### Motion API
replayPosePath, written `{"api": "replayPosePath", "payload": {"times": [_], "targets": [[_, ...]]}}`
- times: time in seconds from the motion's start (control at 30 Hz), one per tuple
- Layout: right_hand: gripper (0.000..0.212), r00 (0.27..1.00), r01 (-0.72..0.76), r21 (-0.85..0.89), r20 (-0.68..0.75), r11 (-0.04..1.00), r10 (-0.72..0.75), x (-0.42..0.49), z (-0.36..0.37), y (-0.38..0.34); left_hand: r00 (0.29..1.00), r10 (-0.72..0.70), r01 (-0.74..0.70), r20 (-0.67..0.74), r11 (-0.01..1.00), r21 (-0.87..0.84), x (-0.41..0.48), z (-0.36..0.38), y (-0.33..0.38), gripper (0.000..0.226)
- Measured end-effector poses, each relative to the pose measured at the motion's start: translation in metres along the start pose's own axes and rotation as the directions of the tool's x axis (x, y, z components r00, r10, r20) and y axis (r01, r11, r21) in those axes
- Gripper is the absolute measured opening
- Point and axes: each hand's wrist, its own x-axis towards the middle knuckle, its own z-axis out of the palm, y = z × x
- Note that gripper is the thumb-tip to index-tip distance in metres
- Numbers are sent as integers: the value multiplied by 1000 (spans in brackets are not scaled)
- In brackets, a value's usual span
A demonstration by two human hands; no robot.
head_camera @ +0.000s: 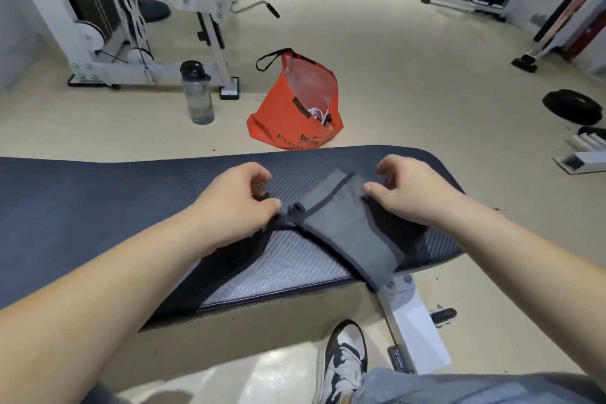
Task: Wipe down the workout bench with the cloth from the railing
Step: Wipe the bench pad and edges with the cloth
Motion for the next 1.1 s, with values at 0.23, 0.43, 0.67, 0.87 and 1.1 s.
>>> {"api": "replayPosePath", "payload": {"times": [0.23, 0.43, 0.67, 0.87, 1.1], "targets": [[70, 813, 338, -153, 544, 929, -206, -34, 4, -21, 964, 266, -255, -7, 930, 266, 3, 11, -4, 42], [68, 842, 243, -232, 532, 942, -87, -9, 19, -7, 944, 330, -313, 3, 894, 320, 9, 20, -8, 41], [74, 940, -202, -372, 185, 906, 285, 21, 16, 50, 936, 349, -316, -41, 887, 337, 15, 19, -14, 37], [67, 933, 173, -392, 360, 904, -23, -37, 31, -9, 920, 391, -357, -44, 877, 321, 23, 30, -8, 34], [67, 948, -106, -415, 233, 904, 218, -18, 19, 54, 900, 435, -411, -11, 857, 311, 19, 41, -7, 37]]}}
